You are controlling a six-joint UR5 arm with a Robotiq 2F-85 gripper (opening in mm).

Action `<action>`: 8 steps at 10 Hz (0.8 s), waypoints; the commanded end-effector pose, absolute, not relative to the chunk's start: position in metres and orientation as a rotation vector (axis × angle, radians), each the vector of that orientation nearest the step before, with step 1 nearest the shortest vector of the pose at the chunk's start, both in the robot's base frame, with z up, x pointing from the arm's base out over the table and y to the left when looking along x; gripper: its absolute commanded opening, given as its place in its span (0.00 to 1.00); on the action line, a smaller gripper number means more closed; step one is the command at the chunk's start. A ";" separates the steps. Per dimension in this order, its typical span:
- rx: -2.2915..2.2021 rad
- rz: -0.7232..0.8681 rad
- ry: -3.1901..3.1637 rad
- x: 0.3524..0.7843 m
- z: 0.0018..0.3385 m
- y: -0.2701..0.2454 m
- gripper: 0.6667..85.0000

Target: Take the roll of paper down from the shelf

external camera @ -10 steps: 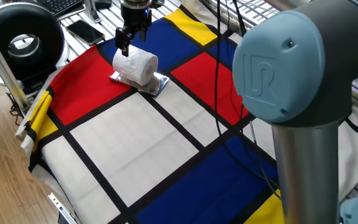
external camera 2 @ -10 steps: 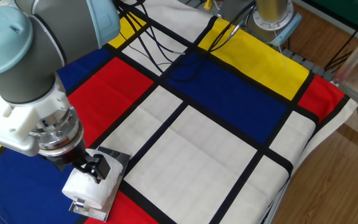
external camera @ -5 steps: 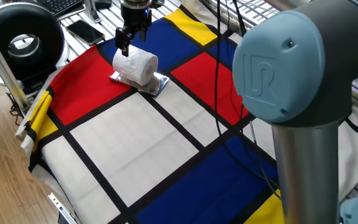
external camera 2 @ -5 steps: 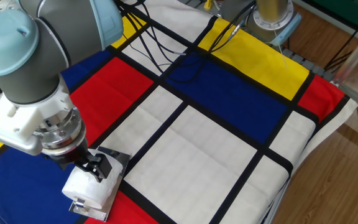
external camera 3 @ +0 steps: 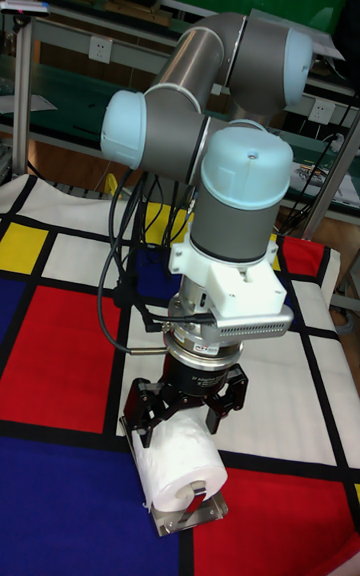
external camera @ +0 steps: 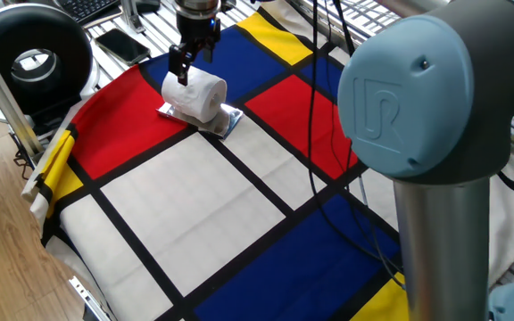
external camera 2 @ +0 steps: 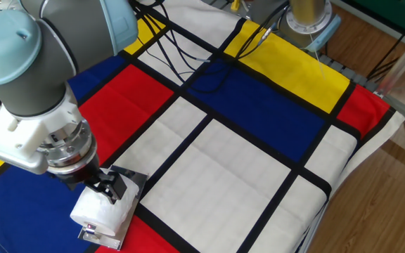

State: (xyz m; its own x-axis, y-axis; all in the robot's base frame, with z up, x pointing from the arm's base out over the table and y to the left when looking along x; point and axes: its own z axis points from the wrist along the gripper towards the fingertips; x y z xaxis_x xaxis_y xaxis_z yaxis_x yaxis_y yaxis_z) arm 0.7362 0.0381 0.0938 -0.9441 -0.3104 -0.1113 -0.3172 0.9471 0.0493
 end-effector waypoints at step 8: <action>-0.530 0.056 2.993 0.726 0.085 0.028 1.00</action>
